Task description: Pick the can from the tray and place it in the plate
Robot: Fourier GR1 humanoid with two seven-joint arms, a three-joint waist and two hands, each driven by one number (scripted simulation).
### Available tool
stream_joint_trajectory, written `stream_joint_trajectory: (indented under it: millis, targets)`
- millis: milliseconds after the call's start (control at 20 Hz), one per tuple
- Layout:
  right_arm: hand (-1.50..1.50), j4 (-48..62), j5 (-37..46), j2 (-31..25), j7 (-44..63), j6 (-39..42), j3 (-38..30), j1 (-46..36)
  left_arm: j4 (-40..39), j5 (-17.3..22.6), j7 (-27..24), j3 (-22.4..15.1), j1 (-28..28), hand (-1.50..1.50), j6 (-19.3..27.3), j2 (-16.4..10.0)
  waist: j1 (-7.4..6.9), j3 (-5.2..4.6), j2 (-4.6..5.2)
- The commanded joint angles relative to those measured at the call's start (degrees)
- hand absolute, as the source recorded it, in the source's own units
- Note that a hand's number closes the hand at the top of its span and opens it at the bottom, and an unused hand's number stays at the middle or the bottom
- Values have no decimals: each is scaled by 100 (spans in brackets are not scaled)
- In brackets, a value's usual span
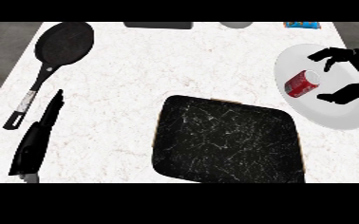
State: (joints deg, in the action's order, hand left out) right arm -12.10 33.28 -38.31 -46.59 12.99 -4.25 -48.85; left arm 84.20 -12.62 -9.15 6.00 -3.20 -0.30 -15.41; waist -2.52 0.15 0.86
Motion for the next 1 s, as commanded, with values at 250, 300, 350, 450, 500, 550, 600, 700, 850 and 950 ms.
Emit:
stream_joint_trajectory:
  millis: [250,300,350,450,500,550,600,700,850,950]
  targets:
    - [-150,456,-785,-92,-272,405,-875,-258,210,-56,156,-69,-42,0,47,133,-9,9,5]
    - [-150,507,-970,-233,-148,585,-1062,-366,71,28,119,63,23,0,-31,18,20,5,2]
    - [-150,580,-1099,-253,-233,505,-1200,-187,315,-22,270,-6,76,0,-56,-17,24,11,3]
    - [-150,693,-1320,-367,326,519,-1442,-541,79,30,117,66,87,0,-102,-42,-32,7,29]
    - [-150,732,-1408,-423,126,510,-1537,-350,63,21,271,48,241,0,-91,-19,-32,15,58]
    - [-150,812,-1508,-739,555,824,-1634,-564,189,-94,330,-123,175,0,41,175,7,8,23]
    - [-150,851,-1620,-663,628,514,-1764,-539,121,-123,180,-57,253,0,86,115,-58,14,64]
    - [-150,947,-1809,-1139,368,1143,-1945,-222,266,-80,123,-32,60,0,13,54,-56,28,79]
    - [-150,1030,-2137,-1390,407,1833,-2248,-162,200,-6,74,-2,0,0,-54,56,-47,35,87]
    - [-150,1004,-2254,-1374,517,1821,-2359,-134,240,69,146,35,58,0,-162,-14,-115,42,106]
